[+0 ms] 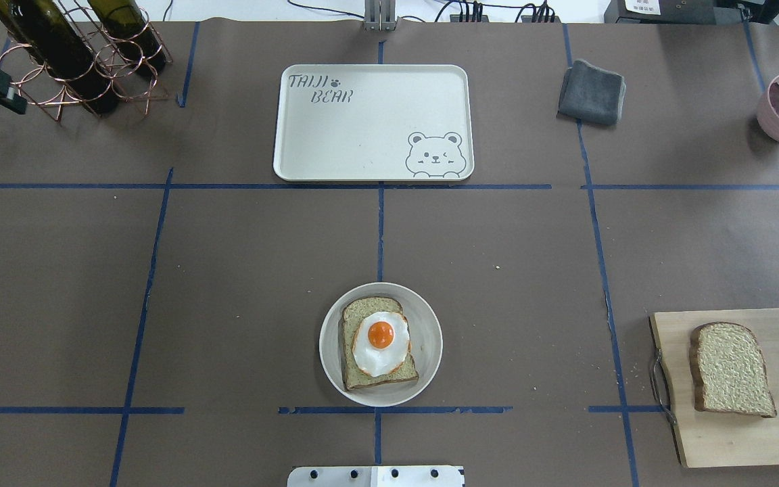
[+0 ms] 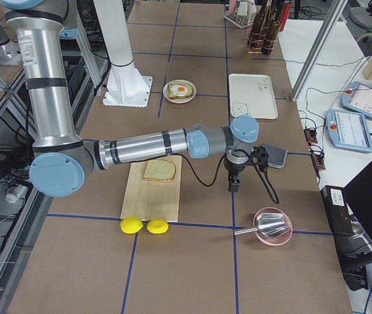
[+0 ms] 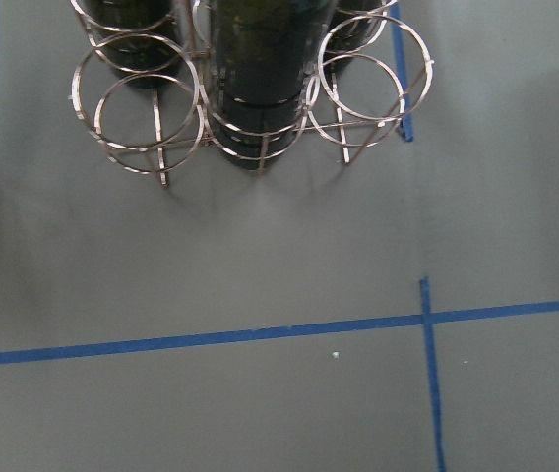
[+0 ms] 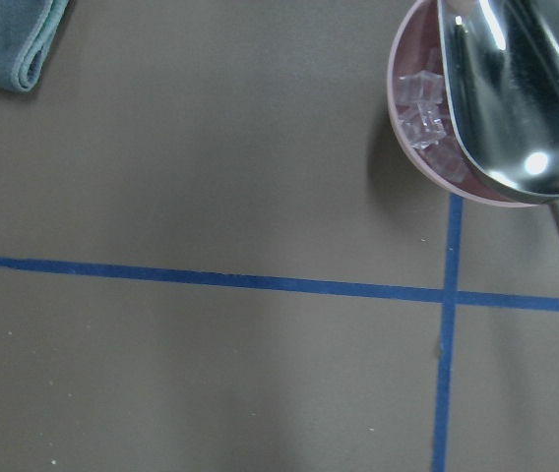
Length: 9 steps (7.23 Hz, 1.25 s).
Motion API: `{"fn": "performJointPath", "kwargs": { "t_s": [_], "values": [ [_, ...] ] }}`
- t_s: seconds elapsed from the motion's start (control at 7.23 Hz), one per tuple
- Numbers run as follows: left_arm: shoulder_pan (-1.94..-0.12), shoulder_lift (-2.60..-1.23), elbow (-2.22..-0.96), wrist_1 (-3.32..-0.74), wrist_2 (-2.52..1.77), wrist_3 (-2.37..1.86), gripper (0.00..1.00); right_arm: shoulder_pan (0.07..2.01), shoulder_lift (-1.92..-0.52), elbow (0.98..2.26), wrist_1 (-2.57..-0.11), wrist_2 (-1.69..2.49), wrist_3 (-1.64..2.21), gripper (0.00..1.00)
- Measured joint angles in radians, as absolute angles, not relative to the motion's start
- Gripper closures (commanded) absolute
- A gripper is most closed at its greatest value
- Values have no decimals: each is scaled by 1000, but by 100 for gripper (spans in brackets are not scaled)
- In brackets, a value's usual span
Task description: Make sandwich and place on tray
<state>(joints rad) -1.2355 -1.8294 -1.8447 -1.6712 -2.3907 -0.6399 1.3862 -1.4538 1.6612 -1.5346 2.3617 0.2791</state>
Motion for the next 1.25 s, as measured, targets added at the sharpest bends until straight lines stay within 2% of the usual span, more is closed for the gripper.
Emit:
{"fn": "performJointPath", "kwargs": {
  "t_s": [0.28, 0.69, 1.25],
  "values": [
    [-1096, -1869, -1848, -1812, -2373, -925, 0, 1336, -1518, 1730, -1444, 2367, 404, 0],
    [-956, -1895, -1893, -1894, -2303, -1188, 0, 1199, -1709, 1940, -1316, 2310, 662, 0],
    [-846, -1929, -1911, -1902, -2210, -1318, 0, 1013, -1988, 1975, -887, 2221, 881, 1]
  ]
}}
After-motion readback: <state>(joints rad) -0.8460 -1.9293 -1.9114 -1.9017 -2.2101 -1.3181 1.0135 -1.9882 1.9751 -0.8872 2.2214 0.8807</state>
